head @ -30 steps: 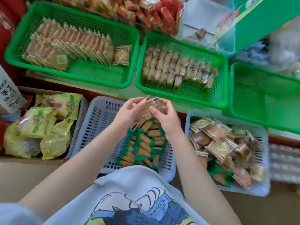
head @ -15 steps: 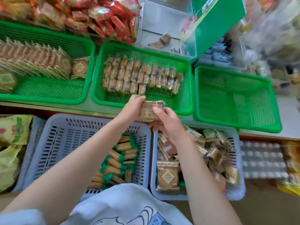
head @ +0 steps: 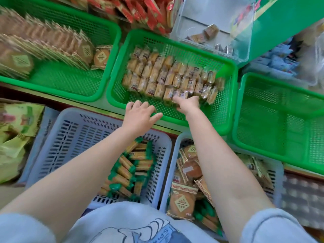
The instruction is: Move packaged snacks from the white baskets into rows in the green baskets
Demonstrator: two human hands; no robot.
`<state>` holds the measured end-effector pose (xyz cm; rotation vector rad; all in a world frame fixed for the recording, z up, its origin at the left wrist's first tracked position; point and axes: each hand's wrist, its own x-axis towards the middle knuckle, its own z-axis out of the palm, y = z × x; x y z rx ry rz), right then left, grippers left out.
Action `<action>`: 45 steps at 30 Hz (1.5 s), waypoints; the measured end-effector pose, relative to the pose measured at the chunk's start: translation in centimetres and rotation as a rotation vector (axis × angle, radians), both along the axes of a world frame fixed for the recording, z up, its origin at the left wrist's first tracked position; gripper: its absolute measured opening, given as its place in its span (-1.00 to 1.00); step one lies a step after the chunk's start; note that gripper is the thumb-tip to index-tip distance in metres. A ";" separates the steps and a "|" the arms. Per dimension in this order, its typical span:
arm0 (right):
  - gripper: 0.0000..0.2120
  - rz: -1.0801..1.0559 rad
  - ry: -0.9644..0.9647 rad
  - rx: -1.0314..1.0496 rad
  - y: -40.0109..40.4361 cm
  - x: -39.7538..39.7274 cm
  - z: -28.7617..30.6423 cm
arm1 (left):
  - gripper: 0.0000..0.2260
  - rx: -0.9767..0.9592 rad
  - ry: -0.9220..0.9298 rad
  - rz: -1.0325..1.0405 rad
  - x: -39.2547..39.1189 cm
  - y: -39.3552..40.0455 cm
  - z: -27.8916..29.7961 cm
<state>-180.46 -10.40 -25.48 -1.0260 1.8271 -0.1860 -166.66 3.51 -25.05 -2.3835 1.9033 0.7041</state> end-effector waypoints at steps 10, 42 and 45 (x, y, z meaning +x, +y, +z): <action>-0.46 -0.338 -0.527 0.329 0.3 0.6 -0.6 | -0.52 -0.043 -0.021 -0.006 -0.1 0.3 -0.5; -0.95 -0.122 -0.112 -0.178 16.4 -10.9 10.5 | -0.73 -0.144 0.430 -0.106 -3.6 1.4 5.3; -0.95 -0.074 0.127 -0.223 21.3 -14.8 10.3 | -0.77 0.066 0.649 -0.178 -7.1 5.4 7.1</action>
